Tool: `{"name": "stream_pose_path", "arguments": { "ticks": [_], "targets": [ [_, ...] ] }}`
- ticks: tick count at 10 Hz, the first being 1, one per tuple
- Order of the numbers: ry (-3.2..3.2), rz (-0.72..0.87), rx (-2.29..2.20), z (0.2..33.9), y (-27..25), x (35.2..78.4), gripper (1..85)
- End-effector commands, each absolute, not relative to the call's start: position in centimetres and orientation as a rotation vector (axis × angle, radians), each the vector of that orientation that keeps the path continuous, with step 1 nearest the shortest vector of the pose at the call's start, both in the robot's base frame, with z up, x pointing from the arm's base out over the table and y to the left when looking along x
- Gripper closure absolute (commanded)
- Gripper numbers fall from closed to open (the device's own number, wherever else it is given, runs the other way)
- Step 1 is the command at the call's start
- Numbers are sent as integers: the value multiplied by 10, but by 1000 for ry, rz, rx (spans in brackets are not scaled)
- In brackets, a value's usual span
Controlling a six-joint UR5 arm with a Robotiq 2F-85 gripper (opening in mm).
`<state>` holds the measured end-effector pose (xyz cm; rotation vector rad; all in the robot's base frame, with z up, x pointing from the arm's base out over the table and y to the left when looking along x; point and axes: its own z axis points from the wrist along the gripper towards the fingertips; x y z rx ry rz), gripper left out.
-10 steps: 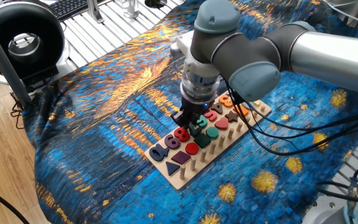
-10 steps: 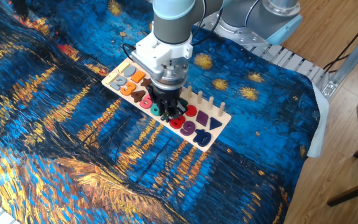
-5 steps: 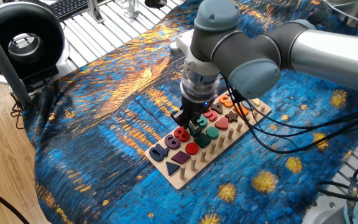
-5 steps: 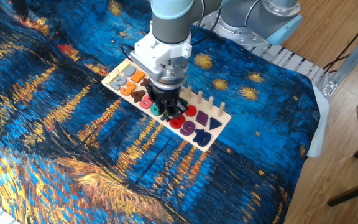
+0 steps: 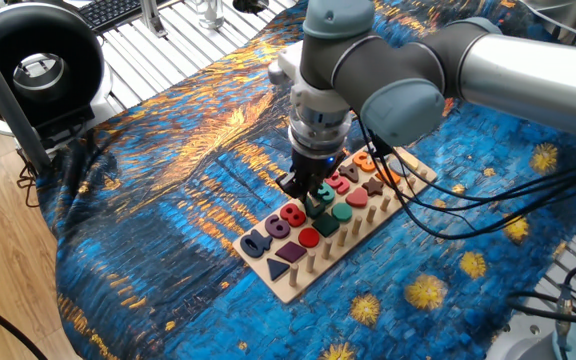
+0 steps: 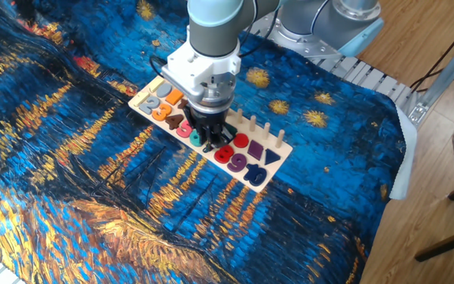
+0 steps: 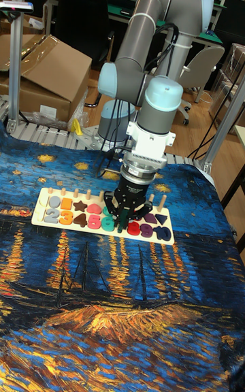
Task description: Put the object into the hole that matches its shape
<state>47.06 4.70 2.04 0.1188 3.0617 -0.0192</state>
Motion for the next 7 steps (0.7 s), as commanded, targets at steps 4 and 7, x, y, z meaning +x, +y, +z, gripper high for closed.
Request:
{"name": "stream_pose_path", "arguments": {
  "ticks": [4, 7],
  "targets": [
    [3070, 12, 184, 27, 57, 475, 623],
    [3081, -7, 194, 28, 56, 473, 667]
  ]
}}
